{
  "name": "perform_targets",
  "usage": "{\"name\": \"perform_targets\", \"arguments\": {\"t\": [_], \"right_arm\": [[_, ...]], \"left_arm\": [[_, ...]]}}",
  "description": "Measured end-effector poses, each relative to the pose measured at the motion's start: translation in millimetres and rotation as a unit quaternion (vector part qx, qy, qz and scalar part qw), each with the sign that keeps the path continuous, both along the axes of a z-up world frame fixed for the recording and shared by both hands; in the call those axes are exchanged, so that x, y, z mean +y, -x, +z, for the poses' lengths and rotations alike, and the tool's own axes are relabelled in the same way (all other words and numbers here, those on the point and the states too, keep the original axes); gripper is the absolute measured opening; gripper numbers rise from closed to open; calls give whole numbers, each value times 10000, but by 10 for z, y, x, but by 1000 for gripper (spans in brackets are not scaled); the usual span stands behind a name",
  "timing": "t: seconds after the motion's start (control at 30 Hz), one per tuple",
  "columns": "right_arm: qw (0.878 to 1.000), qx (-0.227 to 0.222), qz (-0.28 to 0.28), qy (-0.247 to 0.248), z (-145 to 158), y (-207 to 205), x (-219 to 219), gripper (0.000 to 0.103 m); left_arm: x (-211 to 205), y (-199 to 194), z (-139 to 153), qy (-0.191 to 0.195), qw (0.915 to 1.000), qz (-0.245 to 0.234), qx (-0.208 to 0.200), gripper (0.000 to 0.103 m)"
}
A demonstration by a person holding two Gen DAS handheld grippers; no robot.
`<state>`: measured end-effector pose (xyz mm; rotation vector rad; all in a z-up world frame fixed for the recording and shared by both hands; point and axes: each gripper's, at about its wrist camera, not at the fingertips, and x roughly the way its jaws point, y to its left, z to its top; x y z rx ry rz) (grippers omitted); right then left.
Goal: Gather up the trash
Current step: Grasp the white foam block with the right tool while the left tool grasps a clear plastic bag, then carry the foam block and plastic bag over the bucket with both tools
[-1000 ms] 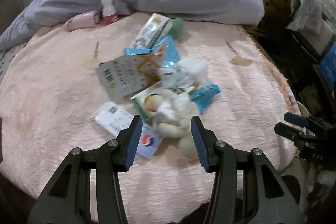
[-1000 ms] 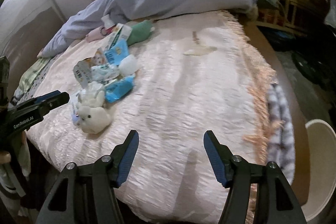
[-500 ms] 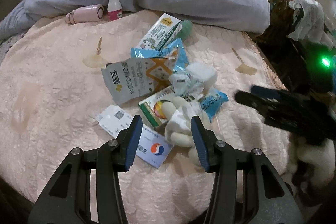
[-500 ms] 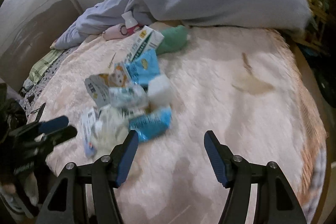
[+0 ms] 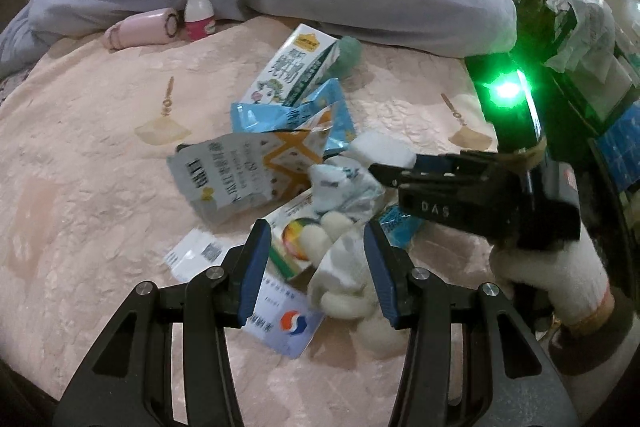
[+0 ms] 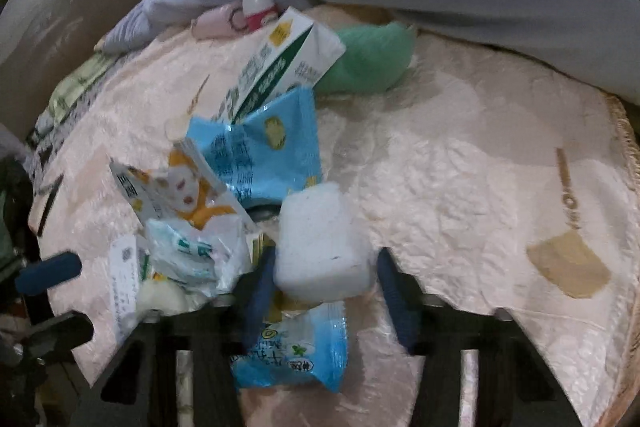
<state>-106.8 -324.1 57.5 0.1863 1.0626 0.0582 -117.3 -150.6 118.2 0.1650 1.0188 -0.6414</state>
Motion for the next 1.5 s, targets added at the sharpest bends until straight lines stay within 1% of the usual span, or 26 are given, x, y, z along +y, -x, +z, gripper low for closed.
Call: {"name": "perform_targets", "arguments": {"t": [0.03, 0.1, 0.27, 0.43, 0.47, 0.5, 0.57, 0.6, 0.63, 0.73, 0.87, 1.0, 1.2, 1.5], "right_arm": [[10000, -10, -53, 68, -25, 4, -14, 38], [9998, -91, -133, -83, -16, 55, -80, 37], [9976, -523, -391, -242, 242, 358, -314, 37], [9961, -630, -561, -270, 378, 692, -486, 37], [9959, -635, -586, -269, 386, 767, -517, 37], [9957, -639, -611, -270, 394, 816, -536, 37], [9950, -656, -684, -307, 395, 918, -564, 37], [9946, -665, -723, -336, 396, 990, -591, 37], [9944, -668, -745, -347, 397, 1015, -604, 37], [9933, -716, -814, -403, 413, 1157, -619, 37], [9923, -795, -864, -397, 483, 1347, -604, 37], [9904, -919, -969, -363, 582, 1542, -619, 37], [9883, -908, -1192, -300, 612, 1851, -691, 37], [9823, -879, -1646, -183, 645, 2432, -916, 37]], "left_arm": [[-31, -10, -8, 2, 10000, -29, -12, 46], [-96, -36, -32, 5, 10000, -75, -31, 46], [-287, -161, -137, -34, 9999, -134, -32, 46], [-441, -323, -237, 24, 9999, -129, 19, 45], [-468, -342, -258, 28, 9999, -152, 53, 41], [-498, -367, -286, 26, 9998, -176, 113, 26], [-519, -394, -325, 7, 9996, -180, 217, 24], [-513, -389, -317, 53, 9995, -191, 241, 21], [-508, -372, -299, 62, 9995, -203, 228, 20], [-478, -275, -176, 182, 9994, -276, 120, 18], [-459, -148, 36, 457, 9984, -310, 112, 18], [-566, 68, 230, 607, 9969, -491, -16, 18], [-805, 452, 383, 665, 9943, -805, -227, 18], [-1213, 928, 447, 609, 9890, -1308, -334, 18]]}}
